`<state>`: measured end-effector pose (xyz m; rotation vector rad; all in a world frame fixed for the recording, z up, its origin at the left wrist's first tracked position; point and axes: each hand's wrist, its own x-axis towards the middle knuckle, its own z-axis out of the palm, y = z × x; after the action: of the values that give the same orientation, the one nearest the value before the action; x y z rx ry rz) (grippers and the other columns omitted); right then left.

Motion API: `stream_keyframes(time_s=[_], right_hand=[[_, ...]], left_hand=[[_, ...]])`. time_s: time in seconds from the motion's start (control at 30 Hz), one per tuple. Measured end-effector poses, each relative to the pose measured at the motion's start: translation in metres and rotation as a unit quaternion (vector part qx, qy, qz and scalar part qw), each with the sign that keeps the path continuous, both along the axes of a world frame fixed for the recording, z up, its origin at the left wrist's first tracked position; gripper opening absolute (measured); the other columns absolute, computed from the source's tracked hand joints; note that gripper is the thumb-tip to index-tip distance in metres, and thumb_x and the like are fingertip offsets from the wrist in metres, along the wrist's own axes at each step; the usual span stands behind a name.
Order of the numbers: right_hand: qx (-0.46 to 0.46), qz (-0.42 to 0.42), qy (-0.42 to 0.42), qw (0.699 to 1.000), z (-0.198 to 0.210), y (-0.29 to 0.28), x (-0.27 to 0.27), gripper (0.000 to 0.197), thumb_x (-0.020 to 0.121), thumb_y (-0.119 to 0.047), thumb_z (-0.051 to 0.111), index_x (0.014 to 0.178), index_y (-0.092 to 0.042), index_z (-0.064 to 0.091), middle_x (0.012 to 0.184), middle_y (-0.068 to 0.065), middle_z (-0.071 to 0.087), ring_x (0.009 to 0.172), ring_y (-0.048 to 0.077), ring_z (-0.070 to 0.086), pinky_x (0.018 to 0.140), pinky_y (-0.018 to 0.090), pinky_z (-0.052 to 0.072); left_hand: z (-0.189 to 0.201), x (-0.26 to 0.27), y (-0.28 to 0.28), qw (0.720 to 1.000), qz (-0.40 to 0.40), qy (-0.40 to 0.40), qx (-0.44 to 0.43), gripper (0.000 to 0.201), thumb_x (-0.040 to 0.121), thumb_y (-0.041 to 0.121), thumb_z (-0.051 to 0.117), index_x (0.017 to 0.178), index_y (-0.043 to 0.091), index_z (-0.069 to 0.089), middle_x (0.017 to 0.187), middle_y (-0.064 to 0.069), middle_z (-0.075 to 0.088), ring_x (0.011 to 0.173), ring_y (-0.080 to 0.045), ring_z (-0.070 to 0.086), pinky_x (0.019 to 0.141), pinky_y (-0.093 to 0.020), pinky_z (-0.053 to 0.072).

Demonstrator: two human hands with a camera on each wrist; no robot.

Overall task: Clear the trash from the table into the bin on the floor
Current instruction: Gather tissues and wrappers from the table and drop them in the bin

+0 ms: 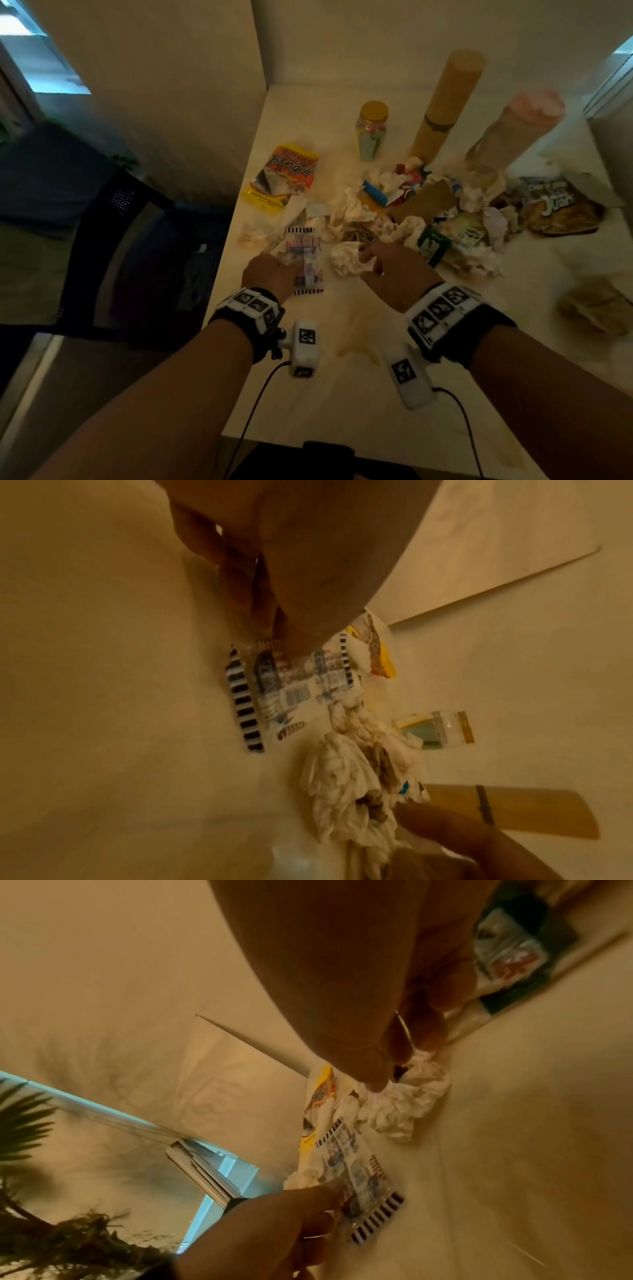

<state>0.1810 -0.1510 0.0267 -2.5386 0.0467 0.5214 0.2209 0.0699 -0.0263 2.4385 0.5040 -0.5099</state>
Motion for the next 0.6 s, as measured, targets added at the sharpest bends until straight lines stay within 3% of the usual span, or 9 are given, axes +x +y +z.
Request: stream_keyframes(time_s=[0.1, 0.23, 0.33, 0.4, 0.5, 0.6], right_hand=[[-0.019, 0.018, 0.003, 1.000, -0.022, 0.007, 0.029, 0.046, 0.087, -0.032, 0.060, 0.130, -0.030, 0.045, 0.132, 0.000, 0.052, 0.118, 0.021, 0.053, 0.094, 0.037, 0.046], [-0.087, 0.095, 0.016, 0.992, -0.044, 0.022, 0.048, 0.055, 0.088, -0.039, 0.057, 0.139, -0.032, 0.036, 0.146, -0.001, 0.039, 0.134, 0.025, 0.039, 0.106, 0.042, 0.038], [-0.124, 0.123, 0.032, 0.984, -0.049, 0.032, 0.052, 0.037, 0.090, -0.033, 0.051, 0.127, -0.027, 0.047, 0.135, 0.003, 0.047, 0.124, 0.028, 0.047, 0.101, 0.045, 0.043], [-0.125, 0.125, 0.044, 0.983, -0.048, 0.034, 0.051, 0.031, 0.093, -0.029, 0.048, 0.123, -0.022, 0.051, 0.132, 0.004, 0.050, 0.120, 0.026, 0.049, 0.098, 0.039, 0.042], [-0.125, 0.133, 0.036, 0.983, -0.045, 0.035, 0.045, 0.021, 0.094, -0.026, 0.049, 0.113, -0.019, 0.052, 0.119, 0.005, 0.054, 0.109, 0.025, 0.052, 0.084, 0.033, 0.039], [-0.100, 0.148, 0.028, 0.984, -0.038, 0.034, 0.034, 0.014, 0.090, -0.026, 0.055, 0.103, -0.020, 0.055, 0.106, 0.002, 0.054, 0.099, 0.023, 0.053, 0.077, 0.030, 0.040]], left_hand=[[0.008, -0.006, 0.008, 0.997, -0.010, -0.008, -0.076, 0.029, 0.086, 0.027, 0.066, 0.066, 0.007, 0.061, 0.071, -0.016, 0.062, 0.071, -0.032, 0.059, 0.069, -0.039, 0.051], [0.029, -0.022, 0.035, 0.983, -0.039, 0.013, -0.178, 0.018, 0.089, 0.023, 0.066, 0.083, 0.008, 0.059, 0.083, -0.014, 0.065, 0.078, -0.026, 0.062, 0.071, -0.038, 0.051], [0.040, -0.035, 0.064, 0.978, -0.071, 0.027, -0.196, 0.017, 0.089, 0.021, 0.067, 0.086, 0.011, 0.054, 0.082, -0.013, 0.064, 0.073, -0.021, 0.060, 0.068, -0.035, 0.049], [0.043, -0.041, 0.079, 0.976, -0.087, 0.029, -0.197, 0.009, 0.091, 0.013, 0.062, 0.092, 0.016, 0.054, 0.083, -0.011, 0.066, 0.076, -0.021, 0.063, 0.071, -0.036, 0.050], [0.038, -0.038, 0.086, 0.980, -0.135, 0.005, -0.148, 0.017, 0.097, 0.011, 0.051, 0.101, 0.027, 0.056, 0.081, -0.010, 0.059, 0.070, -0.024, 0.057, 0.062, -0.030, 0.044], [0.032, -0.023, 0.069, 0.979, -0.159, -0.030, -0.123, 0.016, 0.095, 0.012, 0.051, 0.088, 0.025, 0.056, 0.080, -0.006, 0.055, 0.066, -0.022, 0.051, 0.057, -0.027, 0.039]])
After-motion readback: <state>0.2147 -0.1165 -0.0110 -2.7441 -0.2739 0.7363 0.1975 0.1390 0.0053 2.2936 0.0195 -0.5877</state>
